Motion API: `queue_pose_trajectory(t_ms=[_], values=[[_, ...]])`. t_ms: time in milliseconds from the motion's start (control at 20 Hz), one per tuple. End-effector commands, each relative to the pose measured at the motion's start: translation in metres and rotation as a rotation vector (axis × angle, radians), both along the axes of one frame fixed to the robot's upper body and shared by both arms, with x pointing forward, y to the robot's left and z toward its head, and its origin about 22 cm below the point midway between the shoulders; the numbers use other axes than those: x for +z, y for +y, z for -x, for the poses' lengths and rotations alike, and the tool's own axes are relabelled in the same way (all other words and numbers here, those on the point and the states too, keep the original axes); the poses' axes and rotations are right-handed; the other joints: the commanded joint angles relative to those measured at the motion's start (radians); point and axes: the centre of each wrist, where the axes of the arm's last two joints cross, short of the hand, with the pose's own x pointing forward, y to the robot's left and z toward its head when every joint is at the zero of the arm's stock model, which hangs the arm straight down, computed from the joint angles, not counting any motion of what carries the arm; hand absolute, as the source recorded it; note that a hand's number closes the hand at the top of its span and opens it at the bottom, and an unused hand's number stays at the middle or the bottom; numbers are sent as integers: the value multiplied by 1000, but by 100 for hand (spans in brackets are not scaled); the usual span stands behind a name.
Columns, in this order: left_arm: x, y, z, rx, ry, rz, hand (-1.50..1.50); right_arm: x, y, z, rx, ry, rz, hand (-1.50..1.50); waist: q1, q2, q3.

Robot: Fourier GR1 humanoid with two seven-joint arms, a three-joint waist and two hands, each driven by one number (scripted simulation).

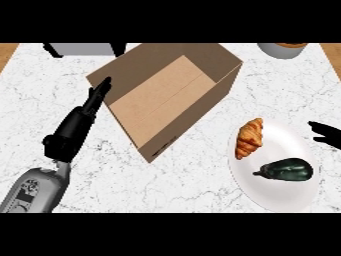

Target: Pick the eggplant from the plate and place it in the cardboard box

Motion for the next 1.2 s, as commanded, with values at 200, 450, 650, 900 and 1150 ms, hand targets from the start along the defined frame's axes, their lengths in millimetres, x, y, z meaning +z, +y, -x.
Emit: queue_pose_trajectory(t_ms=[200,450,650,900,1150], values=[[-9,-6,-6,-49,80,1,0,49,-37,-35,190,177,39,-150,32,13,-6],[-8,-14,2,-54,95,-12,0,46,-29,-50,241,271,22,-150,30,9,-6],[-8,-19,9,-53,69,-3,0,35,-26,-67,199,313,8,-150,39,10,-5],[-16,-8,15,-53,90,20,0,24,2,-85,218,327,21,-150,21,5,-6],[-29,-27,3,-42,98,-1,0,-13,35,-80,264,346,64,-150,-1,5,-7]])
